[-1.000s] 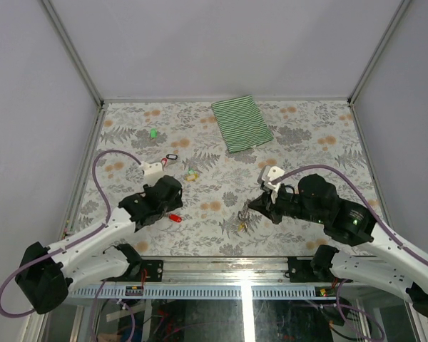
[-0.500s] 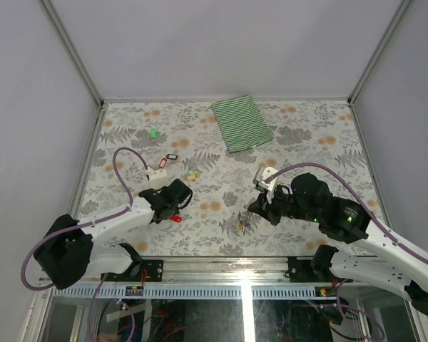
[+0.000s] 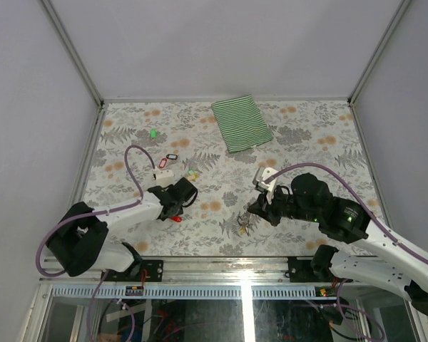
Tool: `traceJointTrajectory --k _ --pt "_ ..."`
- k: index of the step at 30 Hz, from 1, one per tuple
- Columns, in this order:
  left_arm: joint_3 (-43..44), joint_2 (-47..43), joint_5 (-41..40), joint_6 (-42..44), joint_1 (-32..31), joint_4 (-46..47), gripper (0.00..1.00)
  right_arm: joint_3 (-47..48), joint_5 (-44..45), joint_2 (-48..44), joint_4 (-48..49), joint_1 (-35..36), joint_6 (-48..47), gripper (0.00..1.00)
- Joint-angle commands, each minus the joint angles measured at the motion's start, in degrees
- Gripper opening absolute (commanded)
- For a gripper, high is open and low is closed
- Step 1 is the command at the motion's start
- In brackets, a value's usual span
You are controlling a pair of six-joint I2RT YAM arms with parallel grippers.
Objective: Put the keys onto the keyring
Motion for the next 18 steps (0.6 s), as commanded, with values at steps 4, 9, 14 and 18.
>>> traceJointTrajectory --k 4,9,14,18 --pt "1.3 1.6 -0.2 0.9 -0.1 2.3 0.4 2.2 -0.9 -0.3 1.6 -0.1 0.5 0.0" --pt "1.1 2.2 -0.3 0.9 0.0 1.5 0.39 2.1 -1.3 0.1 1.9 -0.1 0.6 0.0" --pt "0.7 2.3 -0.3 0.8 0.0 1.5 0.34 2.1 -1.6 0.3 1.9 -0.1 0.7 0.0" --pt "0.3 2.4 -0.1 0.8 0.1 1.5 0.31 2.1 -1.7 0.4 1.9 -0.1 0.7 0.0"
